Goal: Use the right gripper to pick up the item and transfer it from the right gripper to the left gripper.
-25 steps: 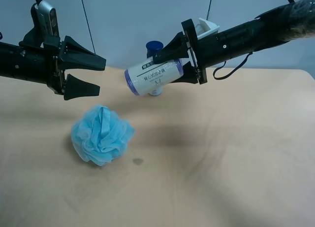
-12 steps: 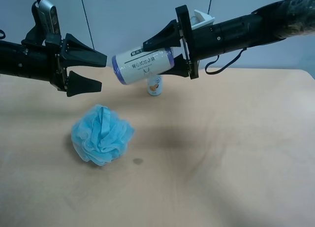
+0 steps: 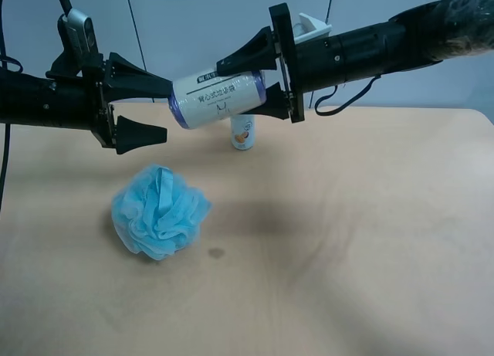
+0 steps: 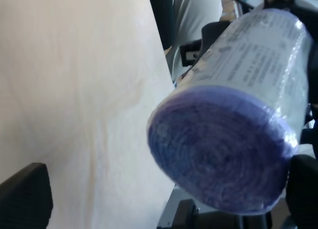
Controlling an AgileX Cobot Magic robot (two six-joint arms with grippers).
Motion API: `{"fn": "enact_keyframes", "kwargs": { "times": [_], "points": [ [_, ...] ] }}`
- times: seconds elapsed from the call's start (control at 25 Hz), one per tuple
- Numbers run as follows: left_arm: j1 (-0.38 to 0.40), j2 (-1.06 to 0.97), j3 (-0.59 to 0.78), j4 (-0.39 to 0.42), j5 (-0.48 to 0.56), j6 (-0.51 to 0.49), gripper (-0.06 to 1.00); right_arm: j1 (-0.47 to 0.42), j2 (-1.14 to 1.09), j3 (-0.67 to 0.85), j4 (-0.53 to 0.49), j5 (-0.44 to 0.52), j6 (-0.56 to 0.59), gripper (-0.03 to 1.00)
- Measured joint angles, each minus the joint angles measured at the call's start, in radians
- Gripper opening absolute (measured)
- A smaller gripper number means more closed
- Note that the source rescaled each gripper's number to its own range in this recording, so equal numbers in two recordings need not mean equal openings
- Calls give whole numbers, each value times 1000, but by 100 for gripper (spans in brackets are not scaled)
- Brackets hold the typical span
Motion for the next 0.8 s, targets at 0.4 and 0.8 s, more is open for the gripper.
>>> {"fn": "enact_keyframes", "kwargs": {
  "times": [0.4, 0.8],
  "points": [
    [-74, 0, 0, -54, -1, -7, 85, 3, 0, 0, 8, 0, -24, 0],
    [-98, 0, 0, -117, 0, -9, 85, 3, 0, 0, 8, 0, -28, 0]
  ]
}}
